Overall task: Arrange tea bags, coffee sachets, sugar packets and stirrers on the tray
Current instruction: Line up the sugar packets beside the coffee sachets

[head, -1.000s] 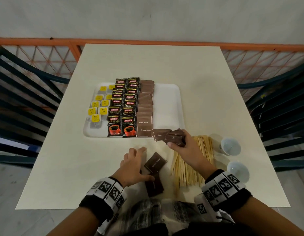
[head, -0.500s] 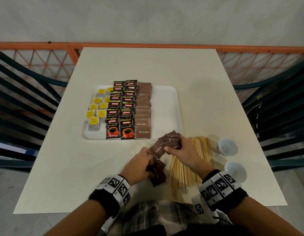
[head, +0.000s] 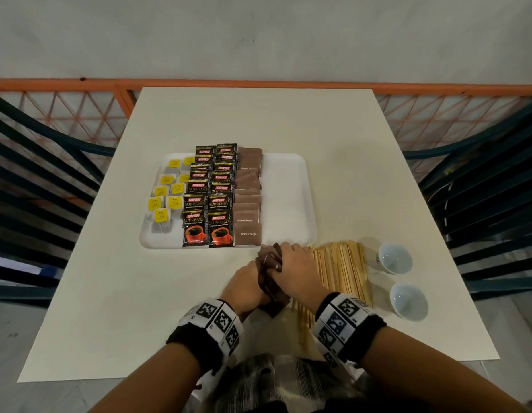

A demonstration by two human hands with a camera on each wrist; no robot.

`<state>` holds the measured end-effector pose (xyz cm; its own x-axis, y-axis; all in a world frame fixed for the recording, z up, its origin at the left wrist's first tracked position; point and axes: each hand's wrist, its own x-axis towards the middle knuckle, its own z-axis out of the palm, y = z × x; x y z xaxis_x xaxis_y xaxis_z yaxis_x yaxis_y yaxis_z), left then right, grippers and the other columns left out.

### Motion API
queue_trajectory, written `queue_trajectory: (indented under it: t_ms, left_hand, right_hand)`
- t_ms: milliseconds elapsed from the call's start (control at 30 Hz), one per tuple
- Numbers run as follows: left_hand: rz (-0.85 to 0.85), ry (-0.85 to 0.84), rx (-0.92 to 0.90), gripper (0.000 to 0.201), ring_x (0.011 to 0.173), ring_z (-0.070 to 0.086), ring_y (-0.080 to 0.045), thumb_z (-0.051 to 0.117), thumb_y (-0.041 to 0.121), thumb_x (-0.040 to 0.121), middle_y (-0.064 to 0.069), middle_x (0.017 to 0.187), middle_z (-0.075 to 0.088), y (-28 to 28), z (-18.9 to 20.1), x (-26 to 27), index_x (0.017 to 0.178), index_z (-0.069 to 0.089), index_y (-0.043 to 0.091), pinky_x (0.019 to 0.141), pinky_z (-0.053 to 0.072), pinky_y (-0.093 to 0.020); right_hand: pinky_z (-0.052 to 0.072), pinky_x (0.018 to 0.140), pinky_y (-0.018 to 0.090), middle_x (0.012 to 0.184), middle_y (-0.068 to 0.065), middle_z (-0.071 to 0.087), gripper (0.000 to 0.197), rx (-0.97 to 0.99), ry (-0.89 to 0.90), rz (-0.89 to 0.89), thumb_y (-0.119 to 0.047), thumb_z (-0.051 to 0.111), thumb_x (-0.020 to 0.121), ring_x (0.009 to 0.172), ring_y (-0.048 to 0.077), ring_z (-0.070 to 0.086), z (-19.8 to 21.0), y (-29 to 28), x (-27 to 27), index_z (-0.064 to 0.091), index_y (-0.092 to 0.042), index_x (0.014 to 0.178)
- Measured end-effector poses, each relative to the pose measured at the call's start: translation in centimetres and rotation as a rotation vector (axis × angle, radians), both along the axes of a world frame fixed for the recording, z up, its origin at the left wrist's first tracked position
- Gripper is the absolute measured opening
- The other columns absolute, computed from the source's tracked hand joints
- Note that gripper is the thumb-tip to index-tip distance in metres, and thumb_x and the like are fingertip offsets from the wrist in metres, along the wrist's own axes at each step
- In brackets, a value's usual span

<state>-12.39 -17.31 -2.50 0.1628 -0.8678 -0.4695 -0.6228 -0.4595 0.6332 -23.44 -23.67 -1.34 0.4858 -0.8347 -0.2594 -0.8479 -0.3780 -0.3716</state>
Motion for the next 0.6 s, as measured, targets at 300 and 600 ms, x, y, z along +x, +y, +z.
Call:
queue_trajectory:
  t_ms: [300,600]
  left_hand:
    - [-0.153,-0.074,-0.003,0.046,0.097,0.053,-0.020,0.071,0.013,0.074,-0.004,0.120,0.041,0.2,0.2,-0.2,0.116,0.055,0.009,0.086,0.047,-0.024]
    - [-0.123,0.056,0.044,0.043,0.093,0.052,-0.013,0.064,0.002,0.078,-0.006,0.115,0.058,0.4,0.9,-1.0,0.116,0.049,0.014,0.066,0.043,-0.011]
  right_hand:
    - [0.040,0.062,0.013,0.100,-0.001,0.056,0.029,0.323,-0.420,-0.178,-0.019,0.063,0.085,0.089,0.013,0.056,0.7,-1.2,-1.1,0.042,-0.017,0.105]
    - [0.051,0.072,0.019,0.113,-0.005,0.064,0.039,0.636,-0.928,-0.388,-0.012,0.062,0.087,0.099,0.008,0.062,2.3,-1.8,-4.2,0.046,-0.021,0.121]
